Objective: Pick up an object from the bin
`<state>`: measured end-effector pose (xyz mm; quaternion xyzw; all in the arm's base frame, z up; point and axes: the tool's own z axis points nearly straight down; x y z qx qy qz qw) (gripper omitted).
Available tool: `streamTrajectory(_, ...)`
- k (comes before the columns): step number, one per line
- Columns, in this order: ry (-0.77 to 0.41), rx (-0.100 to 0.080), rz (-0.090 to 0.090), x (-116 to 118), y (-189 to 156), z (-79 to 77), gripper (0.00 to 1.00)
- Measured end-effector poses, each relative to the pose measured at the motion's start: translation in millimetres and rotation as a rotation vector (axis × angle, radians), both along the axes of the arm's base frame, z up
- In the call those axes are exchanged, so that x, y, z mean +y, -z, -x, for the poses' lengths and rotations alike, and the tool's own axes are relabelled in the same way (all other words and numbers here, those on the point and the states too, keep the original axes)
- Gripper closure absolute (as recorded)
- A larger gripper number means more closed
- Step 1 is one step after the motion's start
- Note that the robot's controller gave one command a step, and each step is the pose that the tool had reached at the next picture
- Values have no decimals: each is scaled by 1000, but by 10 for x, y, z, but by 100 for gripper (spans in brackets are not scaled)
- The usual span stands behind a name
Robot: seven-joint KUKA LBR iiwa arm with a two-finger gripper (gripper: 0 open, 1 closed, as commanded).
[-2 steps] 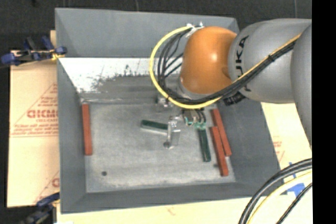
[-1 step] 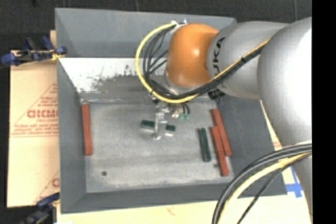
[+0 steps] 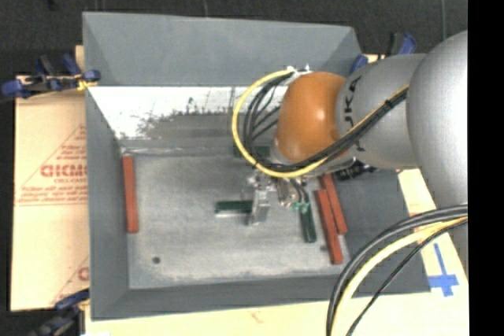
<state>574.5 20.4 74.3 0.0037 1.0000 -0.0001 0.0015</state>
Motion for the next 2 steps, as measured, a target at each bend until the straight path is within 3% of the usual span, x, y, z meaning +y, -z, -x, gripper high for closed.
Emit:
streamTrajectory(1,1,0,0,2,0,0,100)
streamTrajectory(2,-10,-1,1,-168,-1127,-115,100)
